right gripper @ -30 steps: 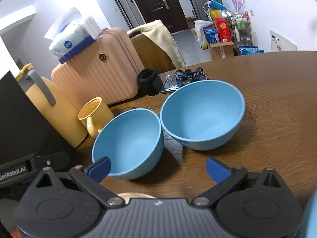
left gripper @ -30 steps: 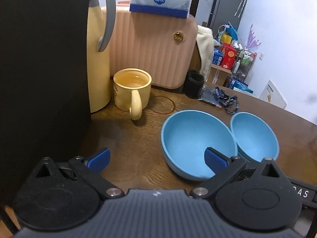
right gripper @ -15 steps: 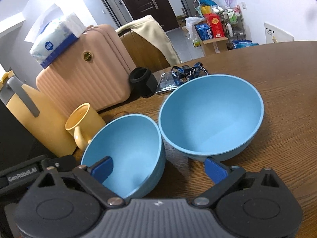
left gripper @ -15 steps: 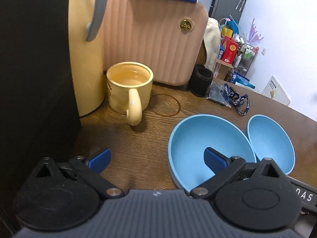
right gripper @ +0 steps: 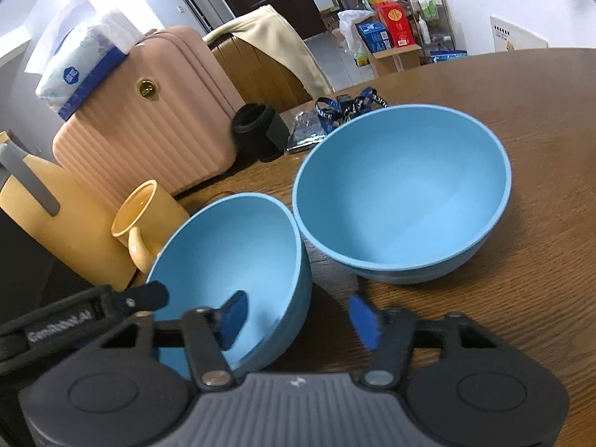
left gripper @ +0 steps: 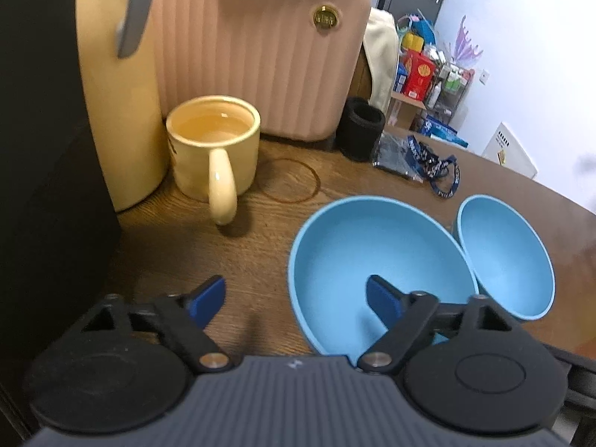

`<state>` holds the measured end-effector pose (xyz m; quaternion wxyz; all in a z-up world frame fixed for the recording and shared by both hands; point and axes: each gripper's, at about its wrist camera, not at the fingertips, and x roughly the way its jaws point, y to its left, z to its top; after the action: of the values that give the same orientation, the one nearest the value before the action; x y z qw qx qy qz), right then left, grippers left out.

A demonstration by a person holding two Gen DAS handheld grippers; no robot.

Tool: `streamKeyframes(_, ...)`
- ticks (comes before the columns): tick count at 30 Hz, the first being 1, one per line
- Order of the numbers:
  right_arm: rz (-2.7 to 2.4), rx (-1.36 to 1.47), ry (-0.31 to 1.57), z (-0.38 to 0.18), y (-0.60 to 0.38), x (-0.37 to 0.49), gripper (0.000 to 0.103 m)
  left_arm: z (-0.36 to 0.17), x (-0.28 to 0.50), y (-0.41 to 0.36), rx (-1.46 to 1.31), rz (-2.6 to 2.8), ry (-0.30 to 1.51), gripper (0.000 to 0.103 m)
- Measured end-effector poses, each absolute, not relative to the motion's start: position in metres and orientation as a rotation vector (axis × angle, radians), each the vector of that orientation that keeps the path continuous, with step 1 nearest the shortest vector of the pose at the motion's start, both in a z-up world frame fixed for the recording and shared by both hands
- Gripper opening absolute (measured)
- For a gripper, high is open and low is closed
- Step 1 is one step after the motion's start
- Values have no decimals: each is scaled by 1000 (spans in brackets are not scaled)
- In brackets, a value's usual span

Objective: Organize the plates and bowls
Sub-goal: 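Close the left gripper on the bowl rim while the right gripper also closes on it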

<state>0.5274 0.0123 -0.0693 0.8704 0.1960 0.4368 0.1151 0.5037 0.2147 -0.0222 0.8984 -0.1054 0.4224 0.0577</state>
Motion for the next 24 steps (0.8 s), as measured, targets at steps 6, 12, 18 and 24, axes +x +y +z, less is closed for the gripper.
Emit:
streamKeyframes(6, 262, 416, 909, -72, 14, 528, 27, -31, 508, 215, -231, 102, 901, 59)
streamKeyframes(12, 271, 412, 893, -71, 15, 528, 21, -37, 511, 217, -254, 93, 906, 42)
streamKeyframes(18, 272, 415, 886, -72, 14, 527, 20, -40, 514, 218, -264, 88, 913, 18)
streamKeyframes(24, 256, 412, 885, -72, 14, 527, 17, -40, 513, 218, -266, 100, 909, 13)
